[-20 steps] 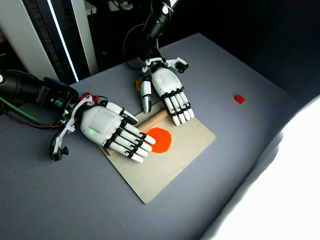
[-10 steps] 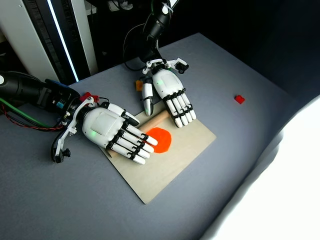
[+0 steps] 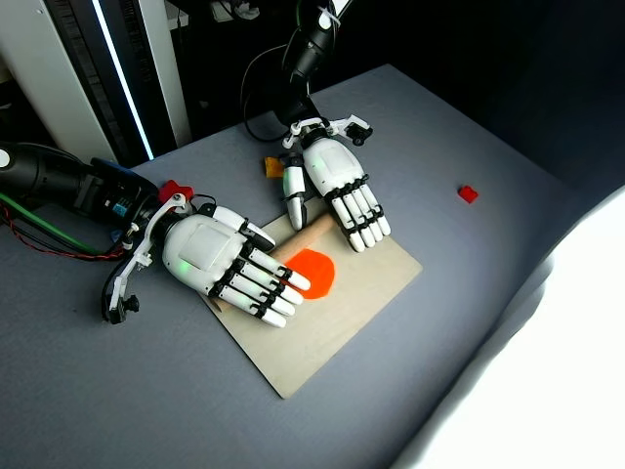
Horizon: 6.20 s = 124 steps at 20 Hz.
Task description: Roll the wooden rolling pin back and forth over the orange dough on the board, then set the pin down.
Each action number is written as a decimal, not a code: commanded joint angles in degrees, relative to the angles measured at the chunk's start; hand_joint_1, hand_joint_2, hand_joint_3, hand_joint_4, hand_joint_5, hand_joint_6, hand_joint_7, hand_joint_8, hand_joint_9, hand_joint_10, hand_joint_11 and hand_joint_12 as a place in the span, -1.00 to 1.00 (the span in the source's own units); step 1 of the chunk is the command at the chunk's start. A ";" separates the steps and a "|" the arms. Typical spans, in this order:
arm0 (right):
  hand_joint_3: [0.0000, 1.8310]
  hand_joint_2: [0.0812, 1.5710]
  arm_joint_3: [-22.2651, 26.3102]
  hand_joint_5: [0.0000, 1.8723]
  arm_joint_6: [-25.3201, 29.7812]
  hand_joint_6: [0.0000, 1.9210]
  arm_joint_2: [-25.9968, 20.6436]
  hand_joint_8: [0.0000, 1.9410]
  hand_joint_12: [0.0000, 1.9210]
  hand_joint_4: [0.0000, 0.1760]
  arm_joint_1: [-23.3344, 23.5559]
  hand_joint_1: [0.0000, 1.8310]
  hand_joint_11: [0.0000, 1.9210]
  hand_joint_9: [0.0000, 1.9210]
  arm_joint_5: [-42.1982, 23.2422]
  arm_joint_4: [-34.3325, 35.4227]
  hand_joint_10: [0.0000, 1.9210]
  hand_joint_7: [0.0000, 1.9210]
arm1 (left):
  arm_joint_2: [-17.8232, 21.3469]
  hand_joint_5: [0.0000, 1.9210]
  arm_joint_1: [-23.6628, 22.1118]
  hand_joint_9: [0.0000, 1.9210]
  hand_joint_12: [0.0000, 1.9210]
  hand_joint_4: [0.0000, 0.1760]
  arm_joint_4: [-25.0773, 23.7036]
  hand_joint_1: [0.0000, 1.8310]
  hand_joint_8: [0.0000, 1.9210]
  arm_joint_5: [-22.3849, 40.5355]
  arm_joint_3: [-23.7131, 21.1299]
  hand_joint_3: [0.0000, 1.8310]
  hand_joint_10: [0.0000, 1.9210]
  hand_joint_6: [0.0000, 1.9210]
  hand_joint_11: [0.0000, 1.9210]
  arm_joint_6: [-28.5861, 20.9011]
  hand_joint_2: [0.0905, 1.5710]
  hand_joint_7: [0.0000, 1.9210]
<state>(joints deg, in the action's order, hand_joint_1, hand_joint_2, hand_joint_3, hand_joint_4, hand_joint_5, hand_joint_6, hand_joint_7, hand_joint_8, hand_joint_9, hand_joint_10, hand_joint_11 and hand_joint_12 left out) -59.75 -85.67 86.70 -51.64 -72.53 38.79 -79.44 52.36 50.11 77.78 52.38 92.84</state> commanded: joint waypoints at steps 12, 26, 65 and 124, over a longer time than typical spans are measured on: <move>-0.99 0.90 -2.52 -0.97 1.82 -1.00 0.20 -1.00 -1.00 -1.00 1.92 -1.00 -1.00 -1.00 -3.29 -1.99 -1.00 -0.98 | -0.66 -1.00 -1.15 -1.00 -1.00 -1.00 -2.69 -1.00 -1.00 4.83 1.37 -0.99 -1.00 -1.00 -1.00 0.47 0.72 -1.00; -0.99 0.89 -4.44 -0.95 2.46 -0.99 0.26 -1.00 -1.00 -1.00 2.99 -1.00 -1.00 -1.00 -2.35 -0.60 -1.00 -0.97 | -1.63 -1.00 -2.84 -1.00 -1.00 -1.00 -1.16 -1.00 -1.00 2.60 3.94 -0.99 -1.00 -1.00 -1.00 0.47 0.73 -1.00; -0.99 0.90 -9.94 -0.95 4.54 -0.99 0.61 -1.00 -1.00 -1.00 5.62 -1.00 -1.00 -1.00 0.60 5.03 -1.00 -0.97 | -2.33 -1.00 -6.57 -1.00 -1.00 -1.00 3.81 -1.00 -1.00 0.37 8.08 -0.99 -1.00 -1.00 -1.00 -2.73 0.74 -1.00; -1.00 0.89 -13.68 -0.93 6.76 -0.99 0.72 -1.00 -1.00 -1.00 7.27 -1.00 -1.00 -1.00 3.06 5.65 -1.00 -0.95 | -2.91 -1.00 -11.72 -1.00 -1.00 -1.00 9.78 -1.00 -1.00 -6.65 13.63 -1.00 -1.00 -1.00 -1.00 -5.04 0.74 -1.00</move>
<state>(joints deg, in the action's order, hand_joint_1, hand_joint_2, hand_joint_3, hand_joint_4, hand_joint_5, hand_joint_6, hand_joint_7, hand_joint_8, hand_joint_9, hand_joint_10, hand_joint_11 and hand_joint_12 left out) -73.12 -79.24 87.77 -44.53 -65.14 45.87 -82.94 40.60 61.71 66.46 65.65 88.40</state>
